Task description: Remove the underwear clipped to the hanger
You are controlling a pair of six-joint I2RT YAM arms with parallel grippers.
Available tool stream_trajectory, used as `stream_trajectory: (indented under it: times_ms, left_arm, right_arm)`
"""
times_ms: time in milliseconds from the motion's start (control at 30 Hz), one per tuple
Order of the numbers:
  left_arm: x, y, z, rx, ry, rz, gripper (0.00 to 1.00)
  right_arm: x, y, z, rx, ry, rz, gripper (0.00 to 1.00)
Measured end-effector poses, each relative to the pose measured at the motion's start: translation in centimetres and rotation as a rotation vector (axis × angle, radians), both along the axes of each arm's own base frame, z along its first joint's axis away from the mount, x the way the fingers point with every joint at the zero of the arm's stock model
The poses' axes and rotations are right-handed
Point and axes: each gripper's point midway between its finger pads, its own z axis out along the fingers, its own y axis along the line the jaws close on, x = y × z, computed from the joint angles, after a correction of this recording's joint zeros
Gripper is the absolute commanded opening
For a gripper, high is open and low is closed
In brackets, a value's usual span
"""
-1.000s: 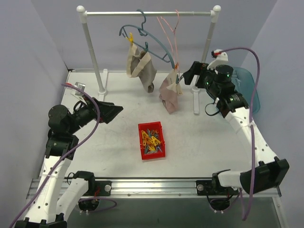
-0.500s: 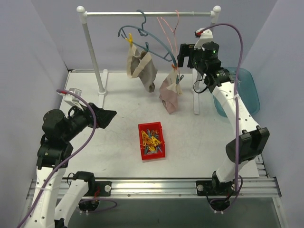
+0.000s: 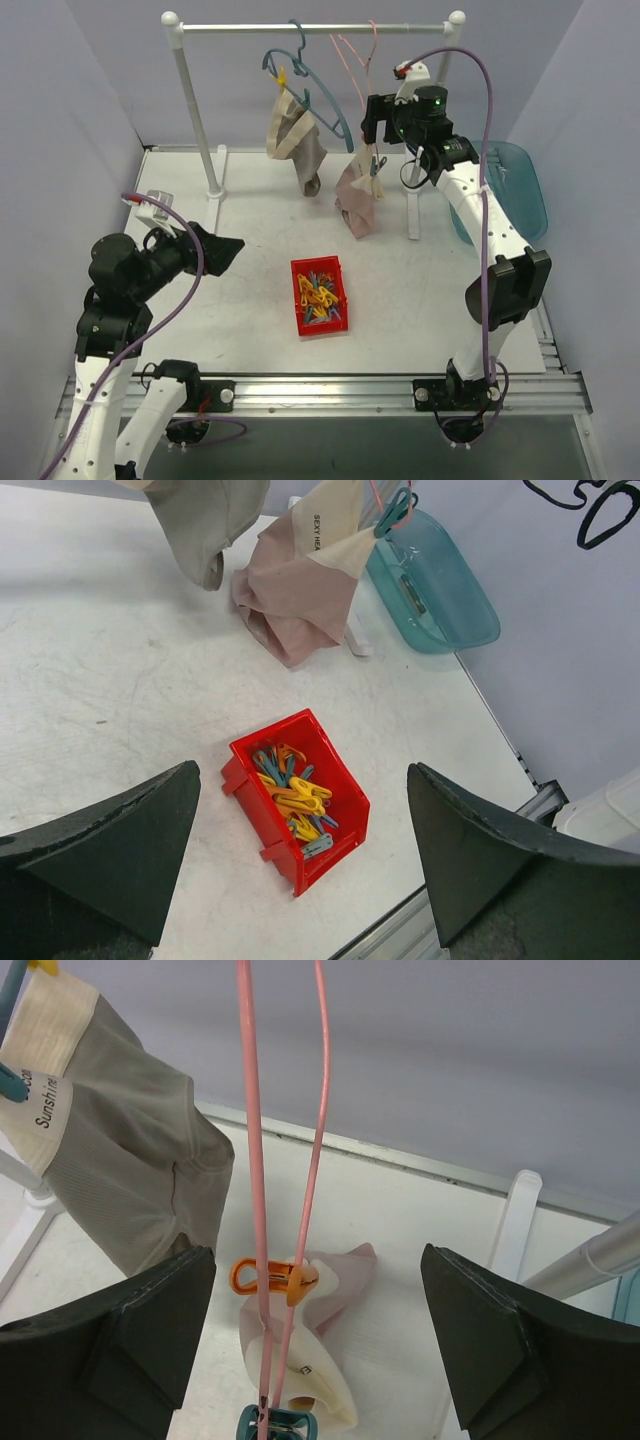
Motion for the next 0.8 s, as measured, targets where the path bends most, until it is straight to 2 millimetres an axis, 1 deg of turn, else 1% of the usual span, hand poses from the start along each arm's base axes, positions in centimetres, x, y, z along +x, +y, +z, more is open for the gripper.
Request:
stream_trajectory:
  times_ms: [67, 167, 200, 267, 300, 400, 467, 500, 567, 600, 667, 700, 767, 800]
  left_arm:
    - [-0.1, 0.0, 0.1, -0.001, -0.004, 0.0, 0.93]
    - [-0.1, 0.0, 0.0, 0.0, -0.001, 0.0, 0.93]
    - [-0.2, 0.0, 0.0, 0.0, 0.002, 0.0, 0.93]
    - [-0.2, 0.0, -0.1, 0.001, 0.005, 0.0, 0.94]
    - [-0.3, 0.0, -0.1, 0.001, 0.006, 0.0, 0.93]
    - [-0.4, 0.1, -0.2, 0.001, 0.009, 0.0, 0.93]
    - [-0.5, 0.1, -0.2, 0.001, 0.009, 0.0, 0.93]
    - [-0.6, 0.1, -0.2, 0.001, 0.009, 0.0, 0.93]
    - [-0.7, 0.1, -0.2, 0.001, 0.009, 0.0, 0.93]
    - [-0.7, 0.1, -0.2, 0.001, 0.008, 0.0, 0.93]
    - [-0.8, 0.1, -0.2, 0.001, 0.007, 0.0, 0.93]
    - [-0.8, 0.1, -0.2, 0.001, 0.008, 0.0, 0.94]
    - [-0.8, 0.1, -0.2, 0.001, 0.008, 0.0, 0.93]
    - [-0.8, 0.1, -0.2, 0.001, 0.008, 0.0, 0.93]
  right_arm:
    - [0.2, 0.1, 0.4, -0.001, -0.006, -0.006, 0.83]
    - [0.9, 0.6, 0.9, -0.007, -0.019, -0.013, 0.78]
    - [1.1, 0.8, 1.0, -0.011, -0.022, -0.017, 0.74]
    - [1.4, 1.3, 0.3, -0.027, -0.012, -0.018, 0.69]
    - [1.5, 1.6, -0.1, -0.035, -0.005, -0.019, 0.61]
    - [1.7, 2.1, -1.8, -0.067, 0.027, -0.025, 0.49]
    - [1.6, 2.3, -2.5, -0.078, 0.045, -0.028, 0.44]
    - [1.5, 2.4, -2.6, -0.082, 0.049, -0.027, 0.4]
    - [1.4, 2.4, -2.5, -0.083, 0.047, -0.03, 0.38]
    - [1.5, 2.4, -2.2, -0.082, 0.042, -0.033, 0.3]
    - [1.6, 2.3, -1.7, -0.082, 0.032, -0.039, 0.22]
    - [1.6, 2.2, -1.5, -0.081, 0.026, -0.042, 0.14]
    - [1.7, 2.1, -1.0, -0.079, 0.015, -0.047, 0.06]
    - [1.7, 2.1, -0.8, -0.078, 0.011, -0.049, 0.0]
